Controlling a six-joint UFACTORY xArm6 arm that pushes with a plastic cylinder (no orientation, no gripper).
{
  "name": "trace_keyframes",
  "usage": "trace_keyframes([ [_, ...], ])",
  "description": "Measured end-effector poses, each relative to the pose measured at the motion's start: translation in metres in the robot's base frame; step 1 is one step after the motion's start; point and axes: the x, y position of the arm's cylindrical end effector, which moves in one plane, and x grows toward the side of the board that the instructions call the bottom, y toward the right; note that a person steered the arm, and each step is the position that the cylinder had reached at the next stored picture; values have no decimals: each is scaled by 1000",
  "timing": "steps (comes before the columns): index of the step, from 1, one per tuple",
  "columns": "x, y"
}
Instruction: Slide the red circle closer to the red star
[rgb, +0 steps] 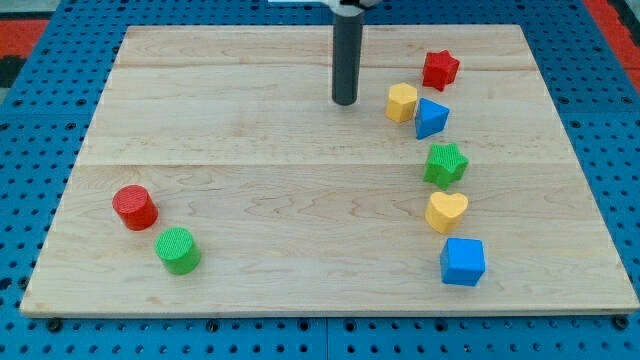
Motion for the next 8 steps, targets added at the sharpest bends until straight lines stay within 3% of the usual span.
trace_keyframes([
  [1, 11, 41],
  [3, -28, 79],
  [6, -132, 3],
  [8, -11, -143],
])
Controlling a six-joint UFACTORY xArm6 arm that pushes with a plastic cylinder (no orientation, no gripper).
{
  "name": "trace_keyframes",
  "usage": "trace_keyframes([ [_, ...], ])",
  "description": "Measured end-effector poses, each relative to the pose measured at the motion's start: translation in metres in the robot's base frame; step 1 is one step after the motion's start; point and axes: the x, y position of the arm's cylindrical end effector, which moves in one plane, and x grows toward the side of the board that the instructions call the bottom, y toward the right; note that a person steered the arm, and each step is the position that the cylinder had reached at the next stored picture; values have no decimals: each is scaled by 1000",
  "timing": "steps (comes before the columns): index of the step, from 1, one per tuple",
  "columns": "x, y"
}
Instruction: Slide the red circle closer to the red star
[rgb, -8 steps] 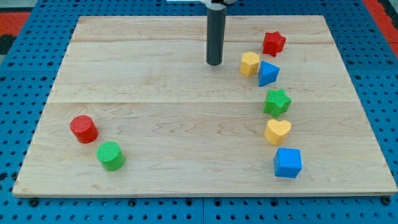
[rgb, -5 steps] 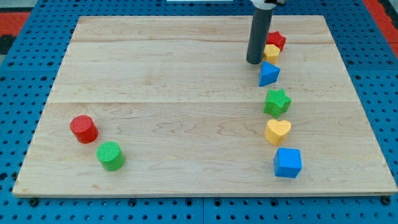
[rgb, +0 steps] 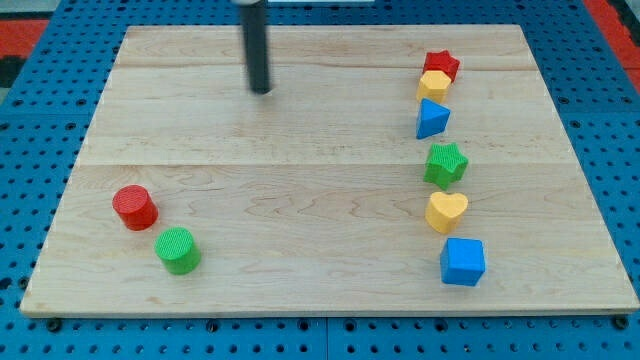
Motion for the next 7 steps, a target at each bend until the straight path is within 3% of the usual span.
trace_keyframes([
  [1, -15, -87],
  [2, 20, -149],
  [3, 125, -173],
  [4, 223, -108],
  [5, 176, -74],
  [6, 99, -82],
  [7, 107, -67],
])
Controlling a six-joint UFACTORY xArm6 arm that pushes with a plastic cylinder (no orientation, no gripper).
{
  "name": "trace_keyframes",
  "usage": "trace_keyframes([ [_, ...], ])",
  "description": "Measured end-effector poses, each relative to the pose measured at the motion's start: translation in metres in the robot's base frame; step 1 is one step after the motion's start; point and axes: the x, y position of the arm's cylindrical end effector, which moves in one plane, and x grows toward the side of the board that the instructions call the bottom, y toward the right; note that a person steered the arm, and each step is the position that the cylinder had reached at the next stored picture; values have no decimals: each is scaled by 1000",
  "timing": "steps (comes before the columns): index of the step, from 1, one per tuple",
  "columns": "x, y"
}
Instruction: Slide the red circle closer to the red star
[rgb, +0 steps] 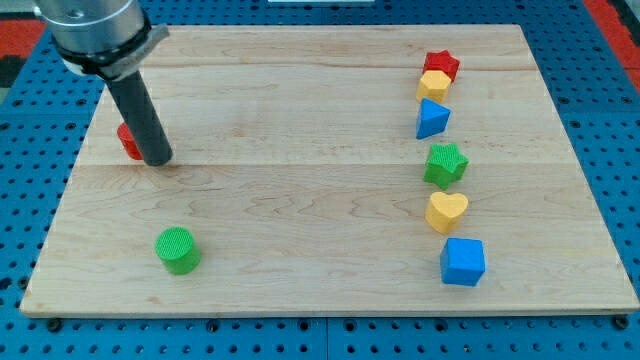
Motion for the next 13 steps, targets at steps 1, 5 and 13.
trace_keyframes([
  [1, -15, -49],
  [5, -27, 17],
  [13, -164, 263],
])
